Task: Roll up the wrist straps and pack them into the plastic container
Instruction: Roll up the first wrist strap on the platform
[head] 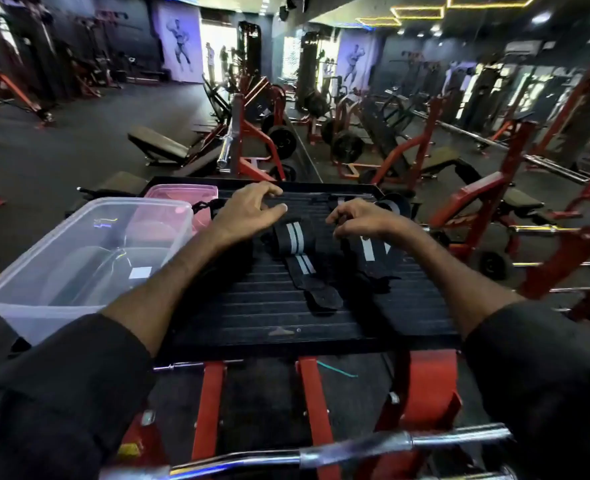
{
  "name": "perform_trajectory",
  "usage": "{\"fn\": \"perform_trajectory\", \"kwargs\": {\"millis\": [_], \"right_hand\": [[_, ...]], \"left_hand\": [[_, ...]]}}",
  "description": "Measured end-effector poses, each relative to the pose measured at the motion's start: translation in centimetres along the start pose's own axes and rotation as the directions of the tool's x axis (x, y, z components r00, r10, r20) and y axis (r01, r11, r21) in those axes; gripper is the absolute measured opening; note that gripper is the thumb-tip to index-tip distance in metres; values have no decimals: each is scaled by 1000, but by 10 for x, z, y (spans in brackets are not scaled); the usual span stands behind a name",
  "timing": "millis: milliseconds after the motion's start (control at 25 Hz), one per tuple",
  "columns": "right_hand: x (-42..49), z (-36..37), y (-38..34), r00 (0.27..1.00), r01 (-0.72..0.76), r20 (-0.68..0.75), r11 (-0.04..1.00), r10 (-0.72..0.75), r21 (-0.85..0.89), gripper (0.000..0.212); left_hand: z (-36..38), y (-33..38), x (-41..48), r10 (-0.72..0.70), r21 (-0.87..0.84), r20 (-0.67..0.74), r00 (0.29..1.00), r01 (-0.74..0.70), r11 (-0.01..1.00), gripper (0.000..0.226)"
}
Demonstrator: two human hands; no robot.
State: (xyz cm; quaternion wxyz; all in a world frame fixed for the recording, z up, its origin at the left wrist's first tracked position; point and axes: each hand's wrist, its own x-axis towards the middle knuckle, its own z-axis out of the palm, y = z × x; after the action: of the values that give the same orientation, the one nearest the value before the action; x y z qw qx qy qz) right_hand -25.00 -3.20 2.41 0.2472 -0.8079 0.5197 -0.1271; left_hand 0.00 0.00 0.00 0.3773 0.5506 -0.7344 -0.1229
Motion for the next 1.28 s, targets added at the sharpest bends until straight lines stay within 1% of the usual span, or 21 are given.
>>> {"fn": "perform_trajectory", "kwargs": {"millis": [120, 200, 240, 320, 400, 480, 520, 560, 600, 640, 680, 760, 840, 880, 920, 960, 1040, 1120, 1160, 1240, 1280], "right_hand": [[9, 11, 23, 999, -36, 33, 999, 35, 31, 39], [20, 24, 36, 994, -65, 93, 993, 56, 97, 51], [27, 29, 38, 992, -77, 107, 986, 62, 146, 53], [38, 38, 42, 987, -86, 150, 966, 51, 243, 46], [47, 53, 43, 981, -91, 192, 948, 32, 305, 42], [68, 73, 53, 974, -109, 225, 940, 36, 325, 42], [77, 80, 59, 973, -109, 227, 939, 34, 325, 46], [76, 80, 56, 976, -113, 216, 935, 41, 335, 42], [68, 73, 46, 981, -107, 191, 912, 33, 395, 35], [60, 63, 36, 986, -93, 168, 886, 18, 454, 35], [48, 49, 24, 987, -91, 163, 860, 9, 502, 40], [36, 23, 10, 990, -82, 140, 830, 5, 552, 40], [29, -8, -4, 992, -30, 110, 754, -56, 656, 30], [26, -24, -12, 994, 3, 77, 705, -82, 710, 20], [23, -39, -22, 995, 30, 37, 643, -90, 765, 9], [20, -54, -31, 995, 58, -2, 573, -98, 817, 4], [13, -84, -53, 993, 101, -61, 474, -98, 875, 6], [1, -109, -74, 992, 112, -78, 438, -95, 892, 3], [-5, -121, -83, 989, 132, -93, 431, -111, 893, 3], [-20, -140, -99, 977, 204, -151, 432, -153, 878, 7], [-27, -147, -106, 968, 239, -182, 420, -171, 876, 8]], "left_hand": [[17, 6, -9, -62, -18, -6, 998, 62, 998, 43], [32, 6, -16, -103, -1, -6, 995, 103, 995, 37], [37, 8, -18, -128, -6, -21, 992, 128, 992, 34], [43, 11, -23, -172, -2, -65, 983, 173, 985, 34], [48, 14, -30, -199, -5, -116, 973, 200, 980, 41], [49, 16, -33, -221, -8, -133, 966, 222, 975, 37], [49, 16, -35, -226, -7, -144, 963, 227, 974, 34], [48, 16, -36, -227, -4, -159, 961, 229, 973, 31], [45, 17, -37, -226, -4, -170, 959, 229, 973, 30], [43, 17, -38, -229, -7, -170, 958, 231, 973, 30], [41, 15, -38, -229, -13, -172, 958, 230, 973, 31], [36, 14, -32, -223, -28, -190, 956, 222, 975, 32], [30, 16, -21, -222, -70, -215, 951, 212, 975, 34], [26, 19, -16, -227, -117, -219, 949, 205, 972, 35], [22, 24, -10, -233, -185, -201, 952, 196, 963, 38], [17, 30, -6, -233, -254, -159, 959, 189, 949, 41], [8, 41, 4, -219, -358, -41, 975, 191, 914, 50], [-3, 52, 17, -225, -417, 44, 973, 222, 881, 64], [-9, 62, 23, -202, -443, 59, 978, 207, 872, 67], [-20, 79, 34, -104, -486, 46, 994, 113, 867, 57], [-24, 89, 38, -64, -490, 13, 998, 62, 870, 52]]}}
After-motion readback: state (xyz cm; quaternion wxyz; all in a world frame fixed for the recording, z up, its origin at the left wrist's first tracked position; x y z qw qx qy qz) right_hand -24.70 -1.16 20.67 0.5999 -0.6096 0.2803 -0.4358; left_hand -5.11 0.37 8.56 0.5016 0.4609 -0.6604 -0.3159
